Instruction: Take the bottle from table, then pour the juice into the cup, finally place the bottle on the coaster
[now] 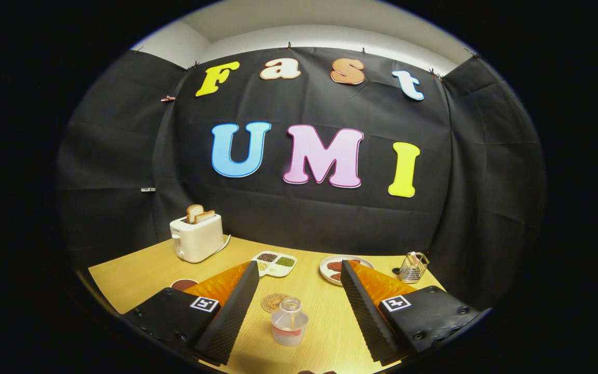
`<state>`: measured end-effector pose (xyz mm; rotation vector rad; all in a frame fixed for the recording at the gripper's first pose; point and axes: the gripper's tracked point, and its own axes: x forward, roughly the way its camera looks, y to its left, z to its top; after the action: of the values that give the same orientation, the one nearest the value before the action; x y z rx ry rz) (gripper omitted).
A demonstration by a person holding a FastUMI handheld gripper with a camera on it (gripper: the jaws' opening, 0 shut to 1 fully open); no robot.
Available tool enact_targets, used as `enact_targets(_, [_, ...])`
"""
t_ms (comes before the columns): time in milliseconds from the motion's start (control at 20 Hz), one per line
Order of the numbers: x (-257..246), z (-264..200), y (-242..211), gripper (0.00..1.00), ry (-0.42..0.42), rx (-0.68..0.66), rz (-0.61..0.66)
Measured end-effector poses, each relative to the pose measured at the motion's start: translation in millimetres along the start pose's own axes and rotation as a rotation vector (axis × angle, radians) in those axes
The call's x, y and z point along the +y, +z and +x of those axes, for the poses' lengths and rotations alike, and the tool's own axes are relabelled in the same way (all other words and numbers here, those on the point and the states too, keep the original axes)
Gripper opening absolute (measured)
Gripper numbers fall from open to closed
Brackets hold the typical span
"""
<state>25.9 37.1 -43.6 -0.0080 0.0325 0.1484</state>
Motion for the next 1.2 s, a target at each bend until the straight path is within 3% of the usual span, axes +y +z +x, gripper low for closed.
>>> enact_targets(700, [8.9, 44.5, -104.8, 0.98, 0.081, 0.09, 0.038])
enact_targets(1200, [11.4, 58.2, -146.5, 0.97, 0.117, 0.104, 0.034])
